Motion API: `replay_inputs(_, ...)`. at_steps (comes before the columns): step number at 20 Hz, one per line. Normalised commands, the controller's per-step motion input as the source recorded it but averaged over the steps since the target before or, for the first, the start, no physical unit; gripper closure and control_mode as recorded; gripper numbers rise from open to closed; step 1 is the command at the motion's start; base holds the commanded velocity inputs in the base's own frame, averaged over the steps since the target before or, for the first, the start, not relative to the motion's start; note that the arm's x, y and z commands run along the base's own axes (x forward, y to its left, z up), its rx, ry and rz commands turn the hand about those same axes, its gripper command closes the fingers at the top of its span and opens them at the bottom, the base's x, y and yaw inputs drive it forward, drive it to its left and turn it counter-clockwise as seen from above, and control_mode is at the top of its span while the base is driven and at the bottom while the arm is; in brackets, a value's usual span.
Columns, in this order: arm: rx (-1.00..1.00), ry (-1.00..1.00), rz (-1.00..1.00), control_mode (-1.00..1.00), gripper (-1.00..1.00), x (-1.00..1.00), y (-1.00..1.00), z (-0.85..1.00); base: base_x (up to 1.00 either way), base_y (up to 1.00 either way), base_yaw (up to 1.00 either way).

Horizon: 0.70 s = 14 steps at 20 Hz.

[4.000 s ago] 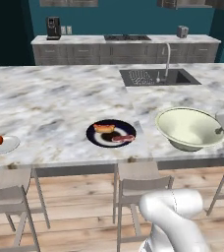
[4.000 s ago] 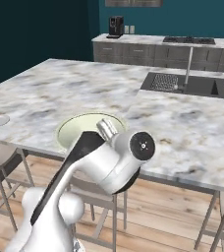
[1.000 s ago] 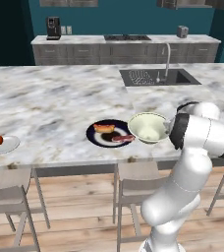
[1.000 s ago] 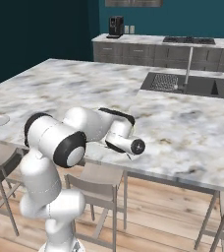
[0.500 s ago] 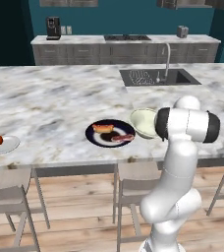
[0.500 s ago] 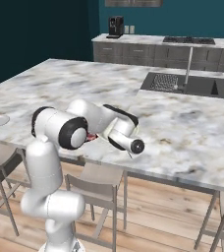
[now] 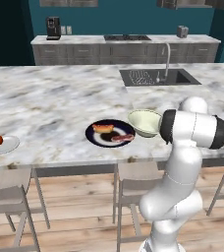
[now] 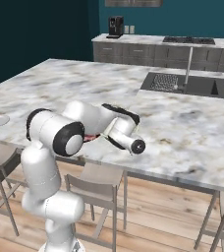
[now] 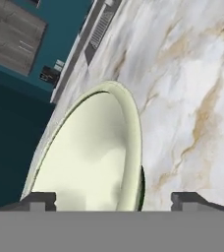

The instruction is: Take the smaller bowl and place it next to the appetizer plate on the dining counter , and place the larger bowl next to the plate with cooked food.

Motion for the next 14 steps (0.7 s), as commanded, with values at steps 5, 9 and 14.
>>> replay_inputs(5, -0.07, 0.22, 0.02, -1.0, -1.0, -0.32, -0.03, 1.0, 0.0, 0.0, 0.0)
replay_inputs(9, -0.39, 0.4, 0.12, -1.0, -1.0, -0.76, 0.06, 1.0, 0.0, 0.0, 0.0)
replay_inputs(14, -0.43, 0.27, 0.21, -1.0, -1.0, -0.95, 0.36, 1.0, 0.0, 0.0, 0.0)
